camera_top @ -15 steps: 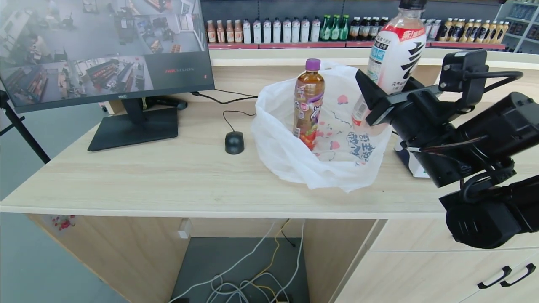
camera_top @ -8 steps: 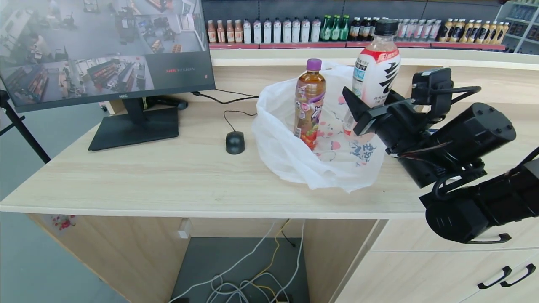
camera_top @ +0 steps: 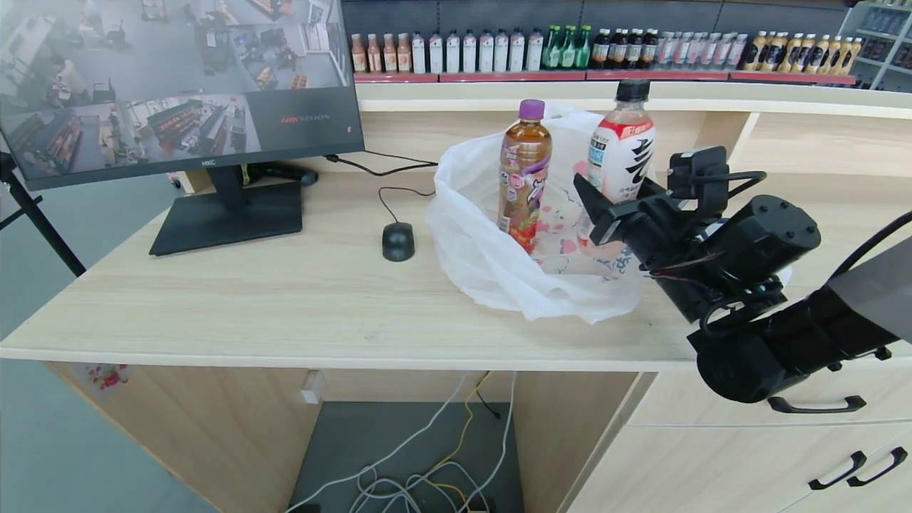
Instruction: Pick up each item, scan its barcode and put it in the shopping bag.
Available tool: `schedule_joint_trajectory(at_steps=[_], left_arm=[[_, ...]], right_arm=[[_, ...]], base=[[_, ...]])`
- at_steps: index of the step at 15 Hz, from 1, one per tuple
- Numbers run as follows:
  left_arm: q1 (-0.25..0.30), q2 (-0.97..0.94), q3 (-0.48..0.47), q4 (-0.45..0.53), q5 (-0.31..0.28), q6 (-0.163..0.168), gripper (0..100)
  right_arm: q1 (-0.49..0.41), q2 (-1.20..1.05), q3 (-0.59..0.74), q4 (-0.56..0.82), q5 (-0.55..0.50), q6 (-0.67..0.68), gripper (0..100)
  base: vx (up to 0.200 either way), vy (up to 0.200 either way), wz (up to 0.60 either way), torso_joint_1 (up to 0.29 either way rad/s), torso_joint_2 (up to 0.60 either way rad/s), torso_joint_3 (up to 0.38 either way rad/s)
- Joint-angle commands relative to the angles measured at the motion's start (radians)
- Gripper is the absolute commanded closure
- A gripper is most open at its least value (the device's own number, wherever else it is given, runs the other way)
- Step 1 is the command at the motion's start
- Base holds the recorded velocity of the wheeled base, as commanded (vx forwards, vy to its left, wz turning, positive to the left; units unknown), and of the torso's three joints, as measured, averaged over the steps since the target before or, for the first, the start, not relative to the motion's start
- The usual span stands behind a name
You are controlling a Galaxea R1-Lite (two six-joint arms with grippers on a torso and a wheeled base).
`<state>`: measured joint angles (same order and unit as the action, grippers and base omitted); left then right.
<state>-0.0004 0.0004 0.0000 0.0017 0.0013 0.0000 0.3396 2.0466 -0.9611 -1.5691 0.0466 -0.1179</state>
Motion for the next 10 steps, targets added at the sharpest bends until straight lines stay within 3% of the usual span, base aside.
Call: schedule_joint_trajectory(at_steps=[1, 10], left_arm=[[0.000, 0.000, 0.000, 0.000, 0.000, 0.000, 0], [-0.001, 0.000, 0.000, 0.000, 0.000, 0.000, 0]], right_arm=[[-0.004, 0.033, -0.016, -0.002, -0.001, 0.001, 100], [-0.002, 0.093, -0.021, -0.002, -0.001, 0.007, 100]], base=[[0.000, 0.000, 0.00, 0.000, 0.00, 0.000], [0.000, 0.000, 0.00, 0.000, 0.00, 0.000]])
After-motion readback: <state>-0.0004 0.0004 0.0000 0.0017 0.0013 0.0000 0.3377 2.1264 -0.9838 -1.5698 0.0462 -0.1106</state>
